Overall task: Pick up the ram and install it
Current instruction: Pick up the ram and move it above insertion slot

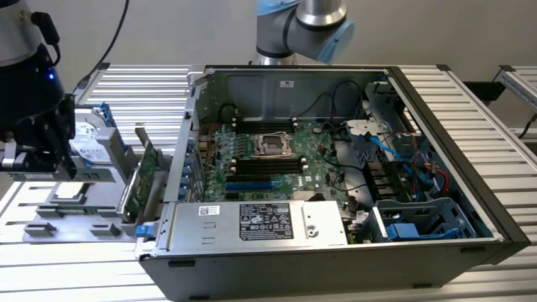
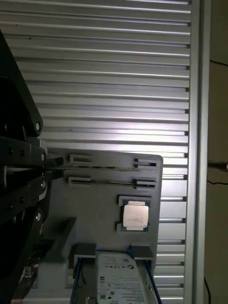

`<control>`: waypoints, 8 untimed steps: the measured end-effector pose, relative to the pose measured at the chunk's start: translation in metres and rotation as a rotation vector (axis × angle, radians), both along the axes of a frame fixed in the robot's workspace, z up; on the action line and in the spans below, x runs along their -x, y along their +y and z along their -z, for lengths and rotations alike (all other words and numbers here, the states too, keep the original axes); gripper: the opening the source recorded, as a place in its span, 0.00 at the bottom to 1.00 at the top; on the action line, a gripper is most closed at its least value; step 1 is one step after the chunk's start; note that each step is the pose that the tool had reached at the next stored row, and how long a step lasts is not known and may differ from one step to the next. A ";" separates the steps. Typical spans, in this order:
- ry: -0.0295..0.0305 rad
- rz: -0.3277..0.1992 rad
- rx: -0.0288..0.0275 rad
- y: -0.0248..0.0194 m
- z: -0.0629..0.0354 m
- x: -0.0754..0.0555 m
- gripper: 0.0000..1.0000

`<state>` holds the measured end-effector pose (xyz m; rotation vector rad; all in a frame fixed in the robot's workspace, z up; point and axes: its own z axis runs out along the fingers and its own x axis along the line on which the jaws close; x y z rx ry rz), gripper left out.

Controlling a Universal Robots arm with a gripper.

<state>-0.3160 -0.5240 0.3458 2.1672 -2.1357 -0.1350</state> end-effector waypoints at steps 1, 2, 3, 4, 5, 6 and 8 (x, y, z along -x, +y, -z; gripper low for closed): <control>0.0024 0.000 0.0019 0.0000 -0.0025 -0.003 0.14; 0.0047 0.000 0.0041 0.0001 -0.0048 -0.007 0.14; 0.0064 0.000 0.0058 0.0002 -0.0069 -0.010 0.14; 0.0080 0.000 0.0073 0.0004 -0.0090 -0.014 0.14; 0.0093 0.000 0.0084 0.0005 -0.0112 -0.017 0.14; 0.0103 0.000 0.0097 0.0008 -0.0131 -0.021 0.14; 0.0116 0.000 0.0114 0.0014 -0.0170 -0.028 0.14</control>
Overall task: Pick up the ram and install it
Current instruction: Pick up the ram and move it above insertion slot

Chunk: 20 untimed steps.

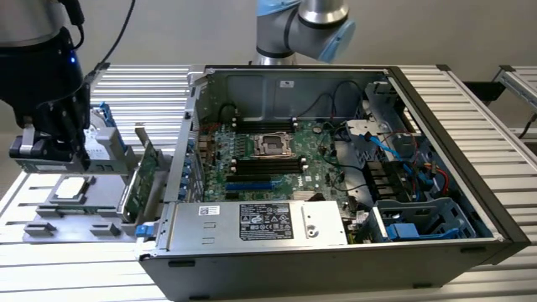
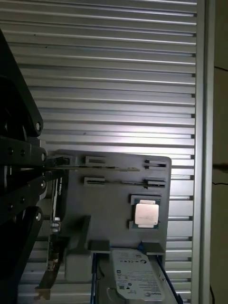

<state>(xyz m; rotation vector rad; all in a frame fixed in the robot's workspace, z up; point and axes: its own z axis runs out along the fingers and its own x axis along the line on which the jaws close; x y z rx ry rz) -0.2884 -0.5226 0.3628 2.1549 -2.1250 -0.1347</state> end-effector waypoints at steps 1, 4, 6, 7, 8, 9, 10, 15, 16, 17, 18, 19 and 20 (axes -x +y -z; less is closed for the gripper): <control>0.0004 0.000 0.0006 0.0004 -0.0022 -0.004 0.14; 0.0012 0.000 0.0012 0.0023 -0.0098 -0.014 0.14; 0.0015 0.000 0.0013 0.0038 -0.0150 -0.021 0.14; 0.0017 0.000 0.0015 0.0045 -0.0177 -0.024 0.14; 0.0018 0.000 0.0015 0.0052 -0.0204 -0.027 0.14; 0.0018 0.000 0.0014 0.0060 -0.0229 -0.030 0.14; 0.0019 0.000 0.0014 0.0068 -0.0256 -0.033 0.14; 0.0022 0.000 0.0014 0.0105 -0.0360 -0.049 0.14; 0.0022 0.000 0.0015 0.0113 -0.0375 -0.052 0.14; 0.0021 0.000 0.0014 0.0120 -0.0388 -0.056 0.14; 0.0021 0.000 0.0015 0.0127 -0.0401 -0.059 0.14; 0.0022 0.000 0.0015 0.0133 -0.0411 -0.063 0.14; 0.0022 0.000 0.0014 0.0136 -0.0417 -0.067 0.14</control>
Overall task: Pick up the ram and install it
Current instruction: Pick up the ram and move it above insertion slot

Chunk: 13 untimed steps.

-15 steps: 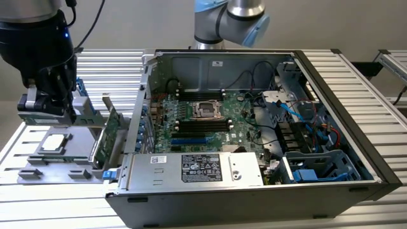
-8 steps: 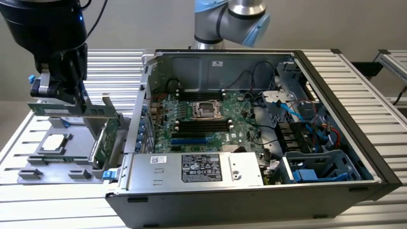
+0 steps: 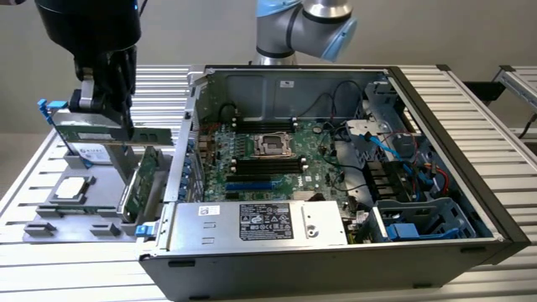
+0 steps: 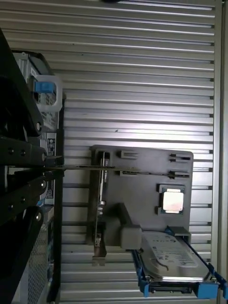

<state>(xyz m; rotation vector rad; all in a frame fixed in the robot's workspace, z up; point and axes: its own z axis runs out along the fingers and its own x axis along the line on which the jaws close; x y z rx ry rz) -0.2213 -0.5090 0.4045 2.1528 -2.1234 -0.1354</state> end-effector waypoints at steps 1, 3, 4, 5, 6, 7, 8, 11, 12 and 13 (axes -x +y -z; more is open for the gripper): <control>-0.0001 0.000 0.0000 0.0003 -0.0004 -0.005 0.14; 0.0000 0.000 0.0000 0.0009 -0.0009 -0.014 0.14; -0.0001 0.000 0.0000 0.0011 -0.0010 -0.019 0.14; -0.0001 0.000 0.0001 0.0013 -0.0010 -0.023 0.14; 0.0000 0.000 0.0000 0.0014 -0.0010 -0.028 0.14; 0.0000 0.000 0.0000 0.0016 -0.0010 -0.032 0.14; 0.0000 0.000 0.0000 0.0019 -0.0010 -0.037 0.14; 0.0000 0.000 0.0000 0.0031 -0.0010 -0.050 0.14; -0.0001 0.000 0.0000 0.0038 -0.0010 -0.054 0.14; -0.0001 0.000 0.0000 0.0046 -0.0010 -0.058 0.14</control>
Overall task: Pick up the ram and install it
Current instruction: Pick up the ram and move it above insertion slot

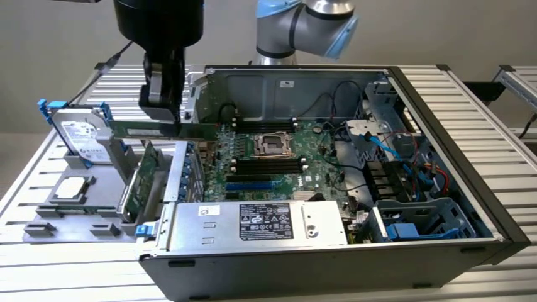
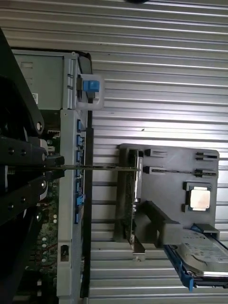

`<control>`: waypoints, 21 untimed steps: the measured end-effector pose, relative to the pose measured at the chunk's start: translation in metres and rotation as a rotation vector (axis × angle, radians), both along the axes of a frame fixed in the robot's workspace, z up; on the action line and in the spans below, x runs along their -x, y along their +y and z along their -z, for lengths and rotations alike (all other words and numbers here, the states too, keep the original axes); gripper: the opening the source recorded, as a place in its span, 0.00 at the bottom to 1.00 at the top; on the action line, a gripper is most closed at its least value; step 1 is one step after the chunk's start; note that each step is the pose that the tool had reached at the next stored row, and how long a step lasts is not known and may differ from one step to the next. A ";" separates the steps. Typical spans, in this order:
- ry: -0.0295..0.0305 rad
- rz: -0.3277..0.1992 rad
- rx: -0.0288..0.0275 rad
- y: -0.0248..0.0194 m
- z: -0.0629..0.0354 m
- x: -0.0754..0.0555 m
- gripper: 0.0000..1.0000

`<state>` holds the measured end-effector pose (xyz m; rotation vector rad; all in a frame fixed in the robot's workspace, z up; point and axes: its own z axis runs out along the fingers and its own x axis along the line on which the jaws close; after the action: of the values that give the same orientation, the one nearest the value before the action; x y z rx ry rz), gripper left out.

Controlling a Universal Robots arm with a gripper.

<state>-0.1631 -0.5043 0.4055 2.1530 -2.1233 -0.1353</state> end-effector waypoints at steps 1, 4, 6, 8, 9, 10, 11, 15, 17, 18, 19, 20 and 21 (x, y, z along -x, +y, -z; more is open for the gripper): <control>0.0001 0.000 0.0000 0.0008 0.0000 -0.004 0.14; 0.0000 0.000 0.0000 0.0035 0.0000 -0.014 0.14; 0.0001 0.000 0.0000 0.0055 0.0000 -0.021 0.14; 0.0000 0.000 0.0000 0.0077 0.0001 -0.028 0.14; 0.0000 0.000 0.0000 0.0087 0.0001 -0.031 0.14; 0.0000 0.000 0.0000 0.0098 0.0002 -0.035 0.14; 0.0000 0.000 0.0000 0.0109 0.0002 -0.039 0.14; 0.0000 0.000 0.0000 0.0170 0.0008 -0.055 0.14; 0.0000 0.000 0.0000 0.0207 0.0014 -0.064 0.14; 0.0000 0.000 0.0000 0.0228 0.0019 -0.068 0.14; 0.0000 0.000 0.0000 0.0251 0.0025 -0.072 0.14; 0.0000 0.000 0.0000 0.0275 0.0032 -0.075 0.14; 0.0000 0.000 0.0000 0.0300 0.0042 -0.078 0.14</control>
<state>-0.0852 -0.4743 0.4013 2.1531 -2.1232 -0.1353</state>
